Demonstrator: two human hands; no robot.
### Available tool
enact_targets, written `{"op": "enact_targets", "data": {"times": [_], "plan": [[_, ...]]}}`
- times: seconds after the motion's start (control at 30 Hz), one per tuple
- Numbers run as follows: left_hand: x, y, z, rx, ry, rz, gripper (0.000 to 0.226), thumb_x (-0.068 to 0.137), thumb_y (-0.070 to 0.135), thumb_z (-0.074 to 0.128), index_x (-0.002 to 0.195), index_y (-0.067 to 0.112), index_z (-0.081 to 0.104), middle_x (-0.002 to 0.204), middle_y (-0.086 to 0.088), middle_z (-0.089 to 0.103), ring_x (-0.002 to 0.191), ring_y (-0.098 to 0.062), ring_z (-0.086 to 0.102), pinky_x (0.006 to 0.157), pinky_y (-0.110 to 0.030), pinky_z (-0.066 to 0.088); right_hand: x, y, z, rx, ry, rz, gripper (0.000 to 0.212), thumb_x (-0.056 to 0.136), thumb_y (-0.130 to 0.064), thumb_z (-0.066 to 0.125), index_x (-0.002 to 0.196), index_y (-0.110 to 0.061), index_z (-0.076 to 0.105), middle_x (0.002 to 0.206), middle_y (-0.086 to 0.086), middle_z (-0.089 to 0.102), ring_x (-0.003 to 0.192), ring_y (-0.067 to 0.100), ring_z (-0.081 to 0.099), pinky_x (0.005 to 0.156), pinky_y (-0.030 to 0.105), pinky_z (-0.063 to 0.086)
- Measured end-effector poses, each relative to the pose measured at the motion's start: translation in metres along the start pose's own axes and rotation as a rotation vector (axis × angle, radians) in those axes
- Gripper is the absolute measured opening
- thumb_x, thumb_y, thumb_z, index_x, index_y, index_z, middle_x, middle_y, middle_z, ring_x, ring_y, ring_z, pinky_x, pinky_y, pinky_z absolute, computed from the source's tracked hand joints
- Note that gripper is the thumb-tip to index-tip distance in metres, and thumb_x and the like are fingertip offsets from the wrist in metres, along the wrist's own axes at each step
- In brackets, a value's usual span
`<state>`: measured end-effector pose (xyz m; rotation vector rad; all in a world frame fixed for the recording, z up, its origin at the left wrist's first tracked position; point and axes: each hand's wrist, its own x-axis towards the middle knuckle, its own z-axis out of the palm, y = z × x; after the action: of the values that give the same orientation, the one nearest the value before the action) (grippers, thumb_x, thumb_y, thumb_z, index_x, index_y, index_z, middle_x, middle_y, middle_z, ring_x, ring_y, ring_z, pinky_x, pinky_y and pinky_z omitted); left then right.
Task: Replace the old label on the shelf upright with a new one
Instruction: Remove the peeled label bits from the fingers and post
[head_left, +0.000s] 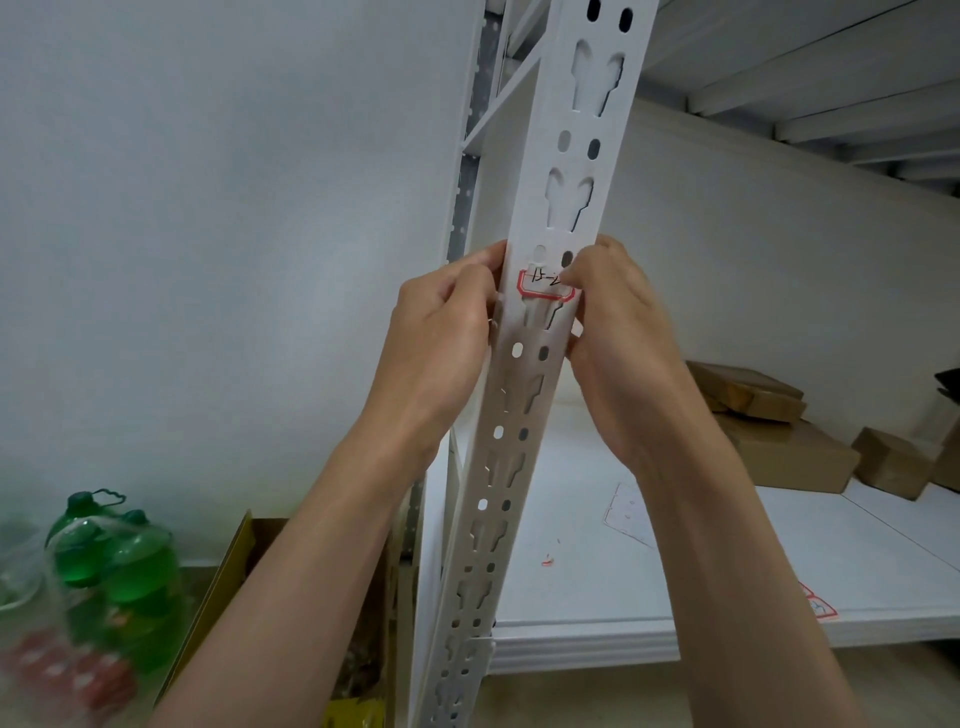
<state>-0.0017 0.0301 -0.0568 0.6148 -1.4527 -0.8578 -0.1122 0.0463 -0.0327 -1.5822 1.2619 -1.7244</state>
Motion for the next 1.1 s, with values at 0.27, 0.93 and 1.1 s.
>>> {"op": "enact_targets", "data": {"times": [0.27, 0.93, 1.1], "plan": [[0.0, -0.001, -0.001, -0.052, -0.014, 0.019, 0.041, 0.108, 0.02, 0.038, 0.102, 0.041, 0.074, 0.095, 0.011, 0.078, 0.09, -0.008, 0.072, 0.086, -0.025, 0.06, 0.001, 0.007, 0.01, -0.126, 0.05, -0.098, 0.028, 0.094, -0.029, 0.058, 0.119, -0.023, 0.047, 0.11, -0.004, 0.061, 0.094, 0.009, 0.063, 0.074, 0.025, 0.05], [-0.001, 0.002, -0.001, 0.03, 0.012, 0.009, 0.06, 0.108, 0.023, 0.039, 0.07, 0.057, 0.072, 0.087, 0.016, 0.076, 0.091, -0.007, 0.07, 0.092, -0.028, 0.058, 0.003, 0.003, 0.01, -0.193, 0.034, -0.106, 0.008, 0.102, -0.026, 0.037, 0.108, -0.022, 0.035, 0.096, -0.006, 0.048, 0.08, 0.006, 0.049, 0.061, 0.022, 0.04], [-0.002, 0.002, -0.001, 0.009, -0.001, 0.023, 0.059, 0.108, 0.025, 0.04, 0.068, 0.054, 0.071, 0.082, 0.017, 0.075, 0.087, -0.007, 0.071, 0.084, -0.024, 0.058, 0.002, 0.001, 0.01, -0.097, 0.026, -0.038, 0.011, 0.102, -0.03, 0.039, 0.111, -0.022, 0.038, 0.094, -0.008, 0.049, 0.08, 0.004, 0.052, 0.062, 0.02, 0.039]]}}
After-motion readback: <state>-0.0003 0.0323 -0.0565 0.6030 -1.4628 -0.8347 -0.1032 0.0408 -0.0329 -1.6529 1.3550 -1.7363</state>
